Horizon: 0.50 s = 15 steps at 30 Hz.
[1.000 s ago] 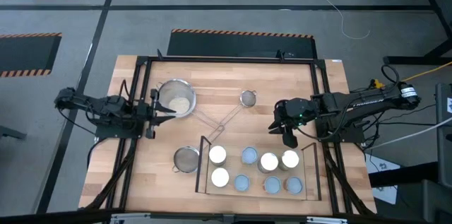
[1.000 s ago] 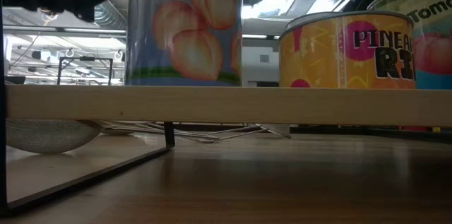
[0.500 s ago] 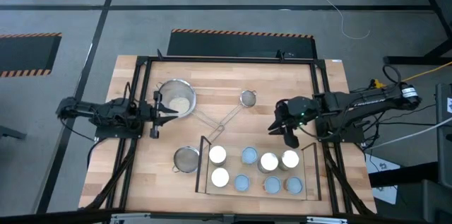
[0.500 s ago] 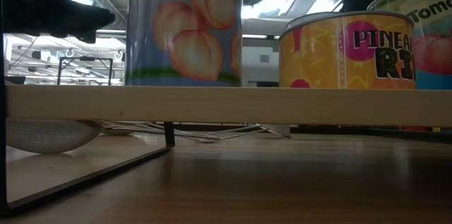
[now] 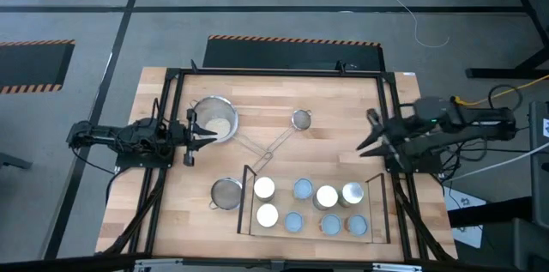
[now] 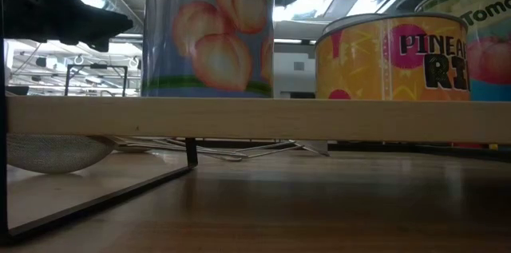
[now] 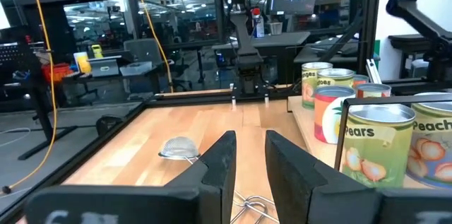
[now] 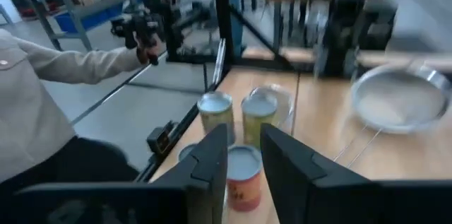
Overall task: Pick and place cans onto a shelf
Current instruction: Return to Home Position
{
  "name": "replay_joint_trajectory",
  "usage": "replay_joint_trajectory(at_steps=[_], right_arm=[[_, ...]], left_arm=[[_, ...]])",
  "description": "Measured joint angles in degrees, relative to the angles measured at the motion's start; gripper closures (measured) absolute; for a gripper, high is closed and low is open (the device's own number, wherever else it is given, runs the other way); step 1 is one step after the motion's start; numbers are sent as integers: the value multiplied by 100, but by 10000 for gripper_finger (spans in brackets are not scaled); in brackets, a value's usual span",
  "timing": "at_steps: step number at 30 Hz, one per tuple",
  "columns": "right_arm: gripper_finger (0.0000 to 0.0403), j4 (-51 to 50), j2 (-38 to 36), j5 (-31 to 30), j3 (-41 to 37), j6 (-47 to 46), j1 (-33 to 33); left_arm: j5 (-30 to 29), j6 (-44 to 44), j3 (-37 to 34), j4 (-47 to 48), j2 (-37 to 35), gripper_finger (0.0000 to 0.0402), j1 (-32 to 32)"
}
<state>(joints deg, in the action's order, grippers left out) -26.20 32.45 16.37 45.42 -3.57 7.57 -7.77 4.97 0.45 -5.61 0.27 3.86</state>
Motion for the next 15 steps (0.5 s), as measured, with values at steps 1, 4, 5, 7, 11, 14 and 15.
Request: replay_joint_trajectory(at_steps=[1,4,5,7,11,14,15], right_arm=[[312,66,-207,-44,-118,90,0],[312,529,-800,-273,-671,298,0],[312,719,-989,-310,-906,383,-1],[312,1223,-1337,-323,-1410,522,-1],[312,2258,-1763,226,-2390,709,-2],[312,2791,-1839,271,-2877,627,-42],[312,2907,-1839,223,-3017,619,-82]], left_arm=[[0,0,0,2,0,332,0],[0,0,0,2,0,332,0],[0,0,0,2,0,332,0],[0,0,0,2,2,332,0],[0,-2,0,0,2,332,0],[-2,-2,0,1,2,332,0],[0,-2,0,0,2,332,0]])
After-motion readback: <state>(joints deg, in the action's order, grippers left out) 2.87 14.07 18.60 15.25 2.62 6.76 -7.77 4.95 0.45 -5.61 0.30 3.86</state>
